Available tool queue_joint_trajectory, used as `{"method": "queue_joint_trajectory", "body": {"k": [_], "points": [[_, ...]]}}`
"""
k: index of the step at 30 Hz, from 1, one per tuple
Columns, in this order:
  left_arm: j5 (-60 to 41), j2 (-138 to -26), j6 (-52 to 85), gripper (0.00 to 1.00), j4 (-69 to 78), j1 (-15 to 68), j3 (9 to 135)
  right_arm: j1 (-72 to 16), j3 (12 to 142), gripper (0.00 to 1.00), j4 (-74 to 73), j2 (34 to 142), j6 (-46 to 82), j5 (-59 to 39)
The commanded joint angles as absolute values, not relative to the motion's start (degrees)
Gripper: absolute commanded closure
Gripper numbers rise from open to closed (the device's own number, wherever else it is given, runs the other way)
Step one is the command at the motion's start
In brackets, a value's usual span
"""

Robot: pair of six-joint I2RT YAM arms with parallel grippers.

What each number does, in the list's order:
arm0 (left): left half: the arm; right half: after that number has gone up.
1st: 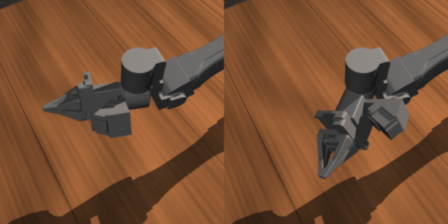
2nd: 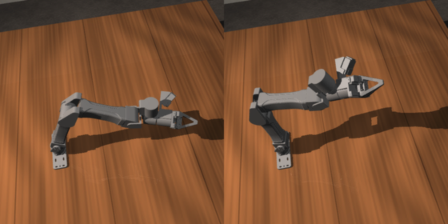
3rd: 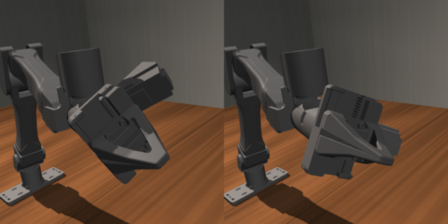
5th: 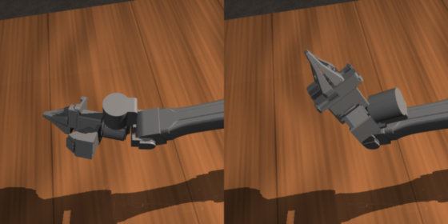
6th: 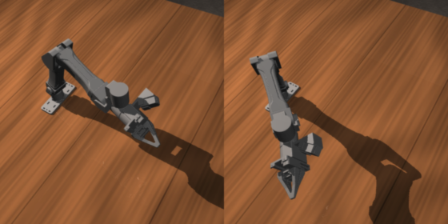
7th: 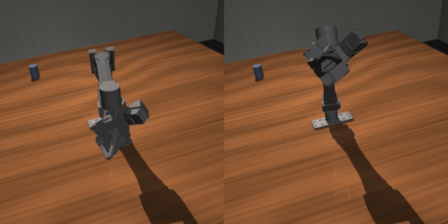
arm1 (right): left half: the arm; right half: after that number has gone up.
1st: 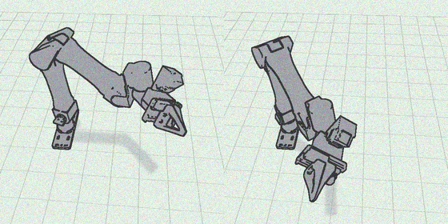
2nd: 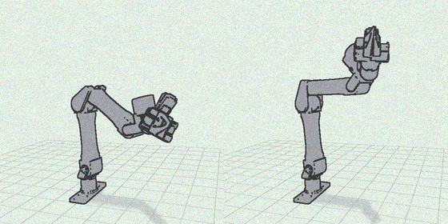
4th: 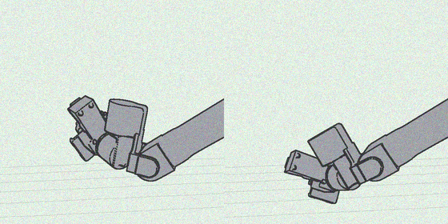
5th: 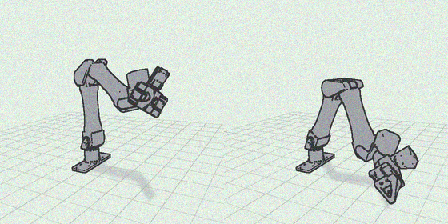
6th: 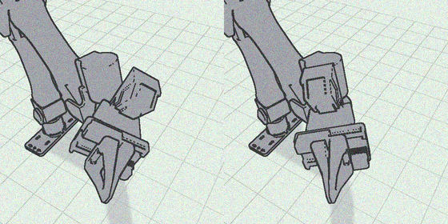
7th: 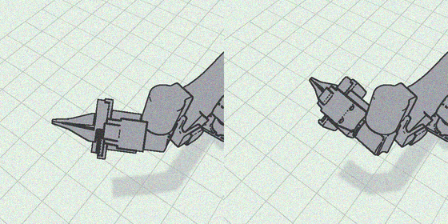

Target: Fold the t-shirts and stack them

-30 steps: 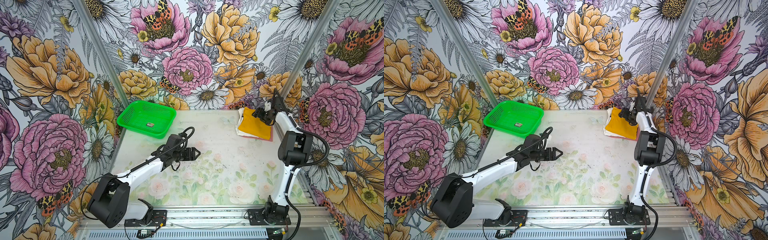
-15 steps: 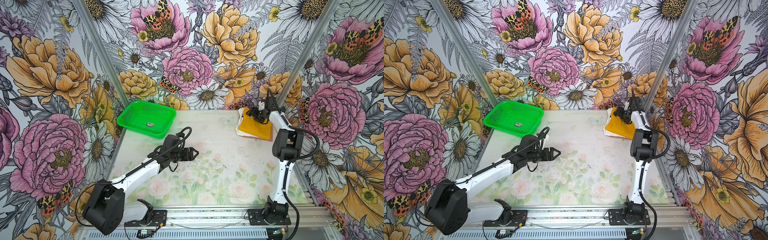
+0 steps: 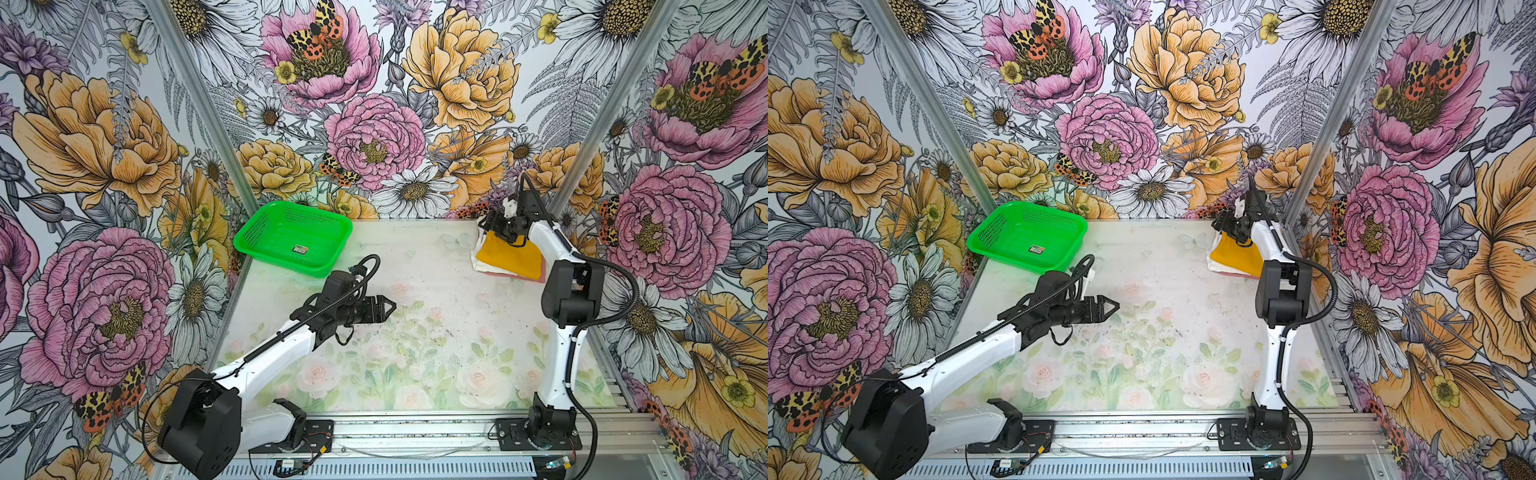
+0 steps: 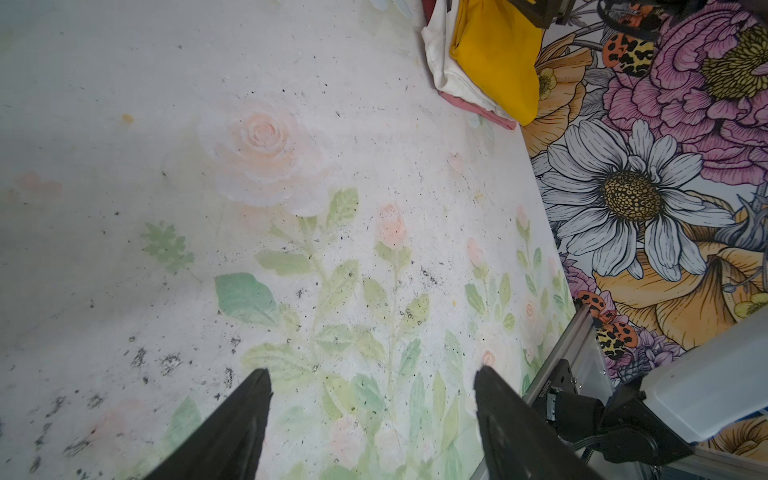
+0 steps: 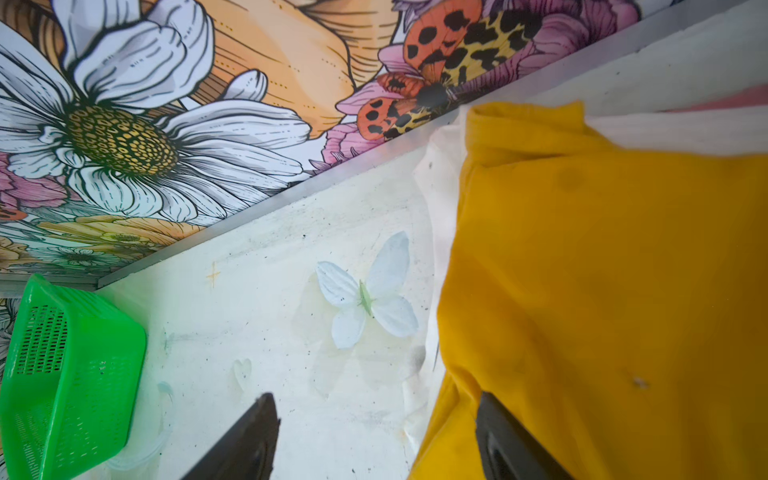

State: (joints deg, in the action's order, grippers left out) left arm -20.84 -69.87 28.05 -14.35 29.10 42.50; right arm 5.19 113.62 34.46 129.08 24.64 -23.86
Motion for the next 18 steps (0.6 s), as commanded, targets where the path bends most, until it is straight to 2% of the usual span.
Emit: {"method": "queue_joint_trajectory", "body": {"k": [1, 11, 18], "points": [[-20.18, -67.86, 27.07, 0.22, -15.24, 29.55, 42.18, 5.35, 113.99, 0.23, 33.49, 132.13, 25.65, -24.6], [-19.29, -66.84, 27.6, 0.21, -16.65, 30.47, 43.13, 0.76, 119.07, 0.23, 33.6, 138.77, 26.62, -29.07], [-16.97, -65.0, 26.65, 0.21, -19.47, 31.82, 45.26, -0.27, 121.24, 0.23, 33.58, 134.96, 26.16, -32.97]]}}
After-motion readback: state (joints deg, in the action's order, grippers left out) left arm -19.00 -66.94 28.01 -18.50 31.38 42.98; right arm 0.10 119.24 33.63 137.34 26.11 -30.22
